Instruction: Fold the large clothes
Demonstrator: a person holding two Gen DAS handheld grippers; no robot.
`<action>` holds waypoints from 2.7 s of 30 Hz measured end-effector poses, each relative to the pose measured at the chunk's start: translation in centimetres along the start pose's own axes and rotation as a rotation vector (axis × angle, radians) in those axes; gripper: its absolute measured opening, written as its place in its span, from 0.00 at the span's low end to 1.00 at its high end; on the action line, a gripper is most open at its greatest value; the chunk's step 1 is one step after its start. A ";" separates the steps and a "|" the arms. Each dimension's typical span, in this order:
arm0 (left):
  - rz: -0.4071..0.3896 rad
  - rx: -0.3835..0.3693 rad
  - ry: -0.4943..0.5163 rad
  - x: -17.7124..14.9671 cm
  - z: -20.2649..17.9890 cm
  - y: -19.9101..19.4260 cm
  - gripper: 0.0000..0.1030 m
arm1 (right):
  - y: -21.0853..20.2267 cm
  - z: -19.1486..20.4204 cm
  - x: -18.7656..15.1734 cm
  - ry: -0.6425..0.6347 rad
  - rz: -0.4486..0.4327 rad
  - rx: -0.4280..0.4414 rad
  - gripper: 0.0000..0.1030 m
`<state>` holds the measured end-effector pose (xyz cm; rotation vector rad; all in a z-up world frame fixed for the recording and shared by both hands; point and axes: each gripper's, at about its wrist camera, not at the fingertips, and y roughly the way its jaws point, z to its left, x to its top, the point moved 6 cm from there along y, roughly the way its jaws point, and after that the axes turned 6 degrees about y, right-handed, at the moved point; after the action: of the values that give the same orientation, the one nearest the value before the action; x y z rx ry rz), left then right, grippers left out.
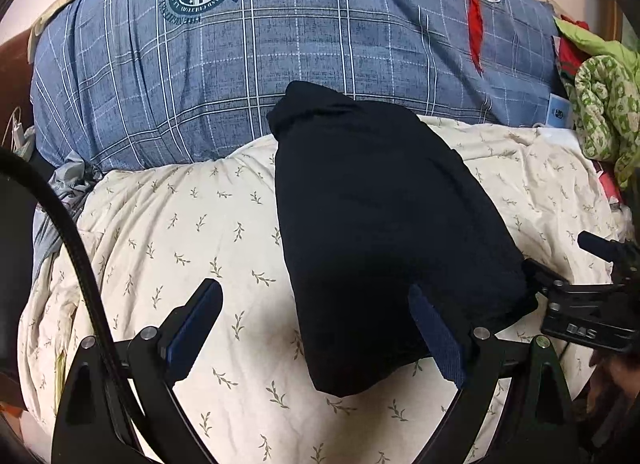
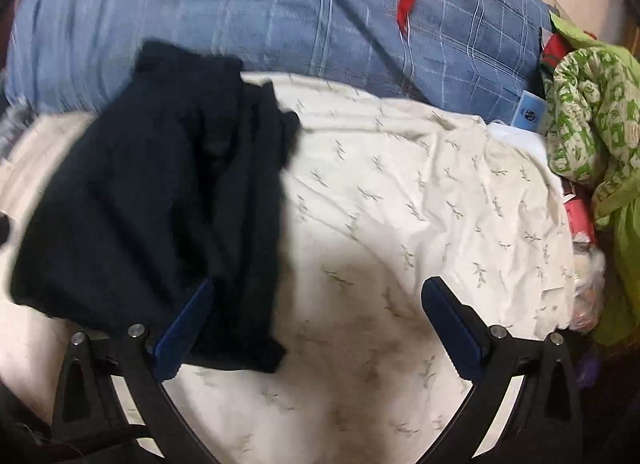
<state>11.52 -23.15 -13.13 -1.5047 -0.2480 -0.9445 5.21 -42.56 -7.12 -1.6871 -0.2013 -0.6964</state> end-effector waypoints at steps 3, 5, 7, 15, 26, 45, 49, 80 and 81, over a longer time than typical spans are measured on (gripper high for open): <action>0.006 0.002 0.002 -0.1 0.2 0.0 0.91 | -1.4 2.2 0.6 -0.016 -0.028 0.070 1.00; 0.008 0.009 0.004 -0.2 0.5 -0.1 0.91 | -1.8 3.7 0.9 -0.045 -0.036 0.075 1.00; 0.008 0.008 -0.003 -0.3 0.9 -0.2 0.91 | -1.9 4.8 1.0 -0.067 -0.041 0.076 1.00; 0.019 -0.008 -0.031 -0.6 1.7 0.5 0.91 | -0.9 4.4 0.1 -0.061 -0.021 0.068 1.00; 0.055 -0.003 -0.027 -1.4 1.5 1.8 0.91 | -0.9 1.4 -0.7 -0.074 0.034 0.120 1.00; -0.001 0.008 -0.029 0.4 2.8 -0.1 0.92 | -1.7 -0.9 0.9 -0.006 0.002 0.147 1.00; 0.027 0.007 -0.042 -0.3 3.5 0.7 0.92 | -0.6 -1.9 1.4 0.128 0.105 0.375 1.00; 0.089 -0.420 -0.128 -5.6 1.8 0.1 0.92 | 5.4 2.6 -1.3 0.279 0.366 0.817 1.00; 0.079 -0.414 -0.101 -5.3 1.3 0.4 0.92 | 5.5 2.8 -1.3 0.276 0.368 0.812 1.00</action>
<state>8.95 -20.06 -16.83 -1.9300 -0.0655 -0.8926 7.77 -40.92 -12.64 -0.8080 0.0297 -0.4654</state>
